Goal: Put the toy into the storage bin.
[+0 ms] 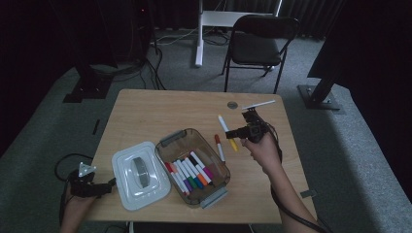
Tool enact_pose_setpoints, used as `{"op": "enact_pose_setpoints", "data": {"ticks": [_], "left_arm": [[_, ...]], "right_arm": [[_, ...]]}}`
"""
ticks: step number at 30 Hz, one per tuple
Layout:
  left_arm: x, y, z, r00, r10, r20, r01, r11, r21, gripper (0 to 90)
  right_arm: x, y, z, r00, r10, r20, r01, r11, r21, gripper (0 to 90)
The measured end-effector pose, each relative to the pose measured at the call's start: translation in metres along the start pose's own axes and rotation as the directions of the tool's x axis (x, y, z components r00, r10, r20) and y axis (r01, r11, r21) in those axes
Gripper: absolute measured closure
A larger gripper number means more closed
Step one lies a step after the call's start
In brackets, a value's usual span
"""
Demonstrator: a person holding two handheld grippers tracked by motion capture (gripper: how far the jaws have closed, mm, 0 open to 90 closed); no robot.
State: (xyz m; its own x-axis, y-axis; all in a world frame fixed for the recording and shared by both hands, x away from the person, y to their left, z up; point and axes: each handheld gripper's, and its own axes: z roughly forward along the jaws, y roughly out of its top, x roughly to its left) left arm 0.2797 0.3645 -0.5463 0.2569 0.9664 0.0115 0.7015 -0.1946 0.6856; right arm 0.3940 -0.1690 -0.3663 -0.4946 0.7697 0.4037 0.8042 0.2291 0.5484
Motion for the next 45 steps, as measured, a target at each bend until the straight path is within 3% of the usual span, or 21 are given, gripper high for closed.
{"op": "enact_pose_setpoints", "data": {"ticks": [6, 13, 22, 35, 41, 45], "left_arm": [[0.0, 0.0, 0.0, 1.0, -0.001, 0.0, 0.001, 1.0, 0.0, 0.6], [0.0, 0.0, 0.0, 1.0, -0.001, 0.0, 0.001, 1.0, 0.0, 0.6], [0.0, 0.0, 0.0, 1.0, -0.001, 0.0, 0.001, 1.0, 0.0, 0.6], [0.0, 0.0, 0.0, 1.0, 0.0, 0.0, 0.0, 1.0, 0.0, 0.6], [0.0, 0.0, 0.0, 1.0, -0.001, 0.0, 0.001, 1.0, 0.0, 0.6], [0.0, 0.0, 0.0, 1.0, 0.002, 0.0, -0.002, 1.0, 0.0, 0.6]], "right_arm": [[0.025, 0.002, 0.004, 0.9983, -0.034, -0.047, 0.035, 0.999, 0.014, 76.8], [0.051, -0.002, 0.027, 0.9923, -0.084, -0.091, 0.091, 0.993, 0.077, 76.8], [0.074, -0.011, 0.061, 0.9831, -0.112, -0.145, 0.133, 0.98, 0.147, 76.7], [0.1, -0.019, 0.095, 0.972, -0.138, -0.19, 0.177, 0.962, 0.208, 76.8], [0.109, -0.027, 0.117, 0.9682, -0.148, -0.201, 0.2, 0.942, 0.268, 76.7], [0.113, -0.029, 0.124, 0.9665, -0.152, -0.207, 0.208, 0.937, 0.282, 76.7]]}}
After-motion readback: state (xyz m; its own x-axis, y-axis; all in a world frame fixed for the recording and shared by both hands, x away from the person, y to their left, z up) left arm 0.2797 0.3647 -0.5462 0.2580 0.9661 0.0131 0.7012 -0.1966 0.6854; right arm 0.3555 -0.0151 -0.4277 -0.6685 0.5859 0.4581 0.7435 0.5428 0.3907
